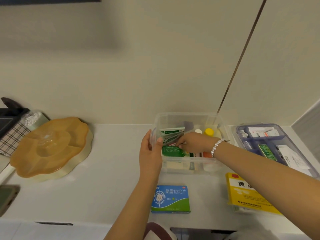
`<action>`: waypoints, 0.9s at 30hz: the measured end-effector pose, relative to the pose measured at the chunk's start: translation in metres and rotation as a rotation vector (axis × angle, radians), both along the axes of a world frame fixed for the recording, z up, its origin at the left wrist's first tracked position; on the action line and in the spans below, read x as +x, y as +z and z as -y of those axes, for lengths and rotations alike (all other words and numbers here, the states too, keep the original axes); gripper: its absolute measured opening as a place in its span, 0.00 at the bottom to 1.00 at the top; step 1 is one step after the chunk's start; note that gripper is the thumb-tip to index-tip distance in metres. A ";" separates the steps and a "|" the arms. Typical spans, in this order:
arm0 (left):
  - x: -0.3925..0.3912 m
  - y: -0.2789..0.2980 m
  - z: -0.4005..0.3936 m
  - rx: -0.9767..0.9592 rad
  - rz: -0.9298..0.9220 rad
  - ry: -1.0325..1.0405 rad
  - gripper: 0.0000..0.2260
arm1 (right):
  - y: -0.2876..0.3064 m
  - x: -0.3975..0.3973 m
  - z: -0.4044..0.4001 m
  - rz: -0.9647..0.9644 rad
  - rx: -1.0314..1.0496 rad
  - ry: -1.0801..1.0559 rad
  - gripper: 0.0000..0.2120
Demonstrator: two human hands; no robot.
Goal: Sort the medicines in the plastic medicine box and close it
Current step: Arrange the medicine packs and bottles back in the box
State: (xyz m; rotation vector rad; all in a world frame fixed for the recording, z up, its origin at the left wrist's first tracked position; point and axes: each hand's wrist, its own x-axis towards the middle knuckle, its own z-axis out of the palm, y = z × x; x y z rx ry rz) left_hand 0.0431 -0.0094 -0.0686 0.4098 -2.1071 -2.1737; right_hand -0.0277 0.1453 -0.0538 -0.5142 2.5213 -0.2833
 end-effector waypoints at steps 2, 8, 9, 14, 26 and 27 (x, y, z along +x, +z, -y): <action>0.001 0.001 0.001 -0.007 0.017 -0.020 0.21 | 0.001 0.002 -0.001 0.034 0.065 0.027 0.18; -0.010 0.028 0.013 -0.617 -0.299 -0.023 0.17 | 0.001 0.001 0.000 0.129 0.028 -0.054 0.19; -0.019 0.037 0.015 -0.693 -0.365 -0.094 0.14 | 0.000 0.000 0.001 0.135 0.007 -0.067 0.19; -0.062 0.057 -0.002 -1.119 -0.184 -0.726 0.12 | -0.005 -0.006 -0.004 0.135 -0.074 -0.126 0.16; -0.099 0.034 -0.014 -1.735 -0.421 -0.811 0.12 | -0.023 -0.022 -0.016 -0.023 -0.197 -0.260 0.16; -0.099 0.033 -0.013 -1.709 -0.421 -0.797 0.12 | -0.024 -0.022 -0.015 -0.037 -0.212 -0.277 0.16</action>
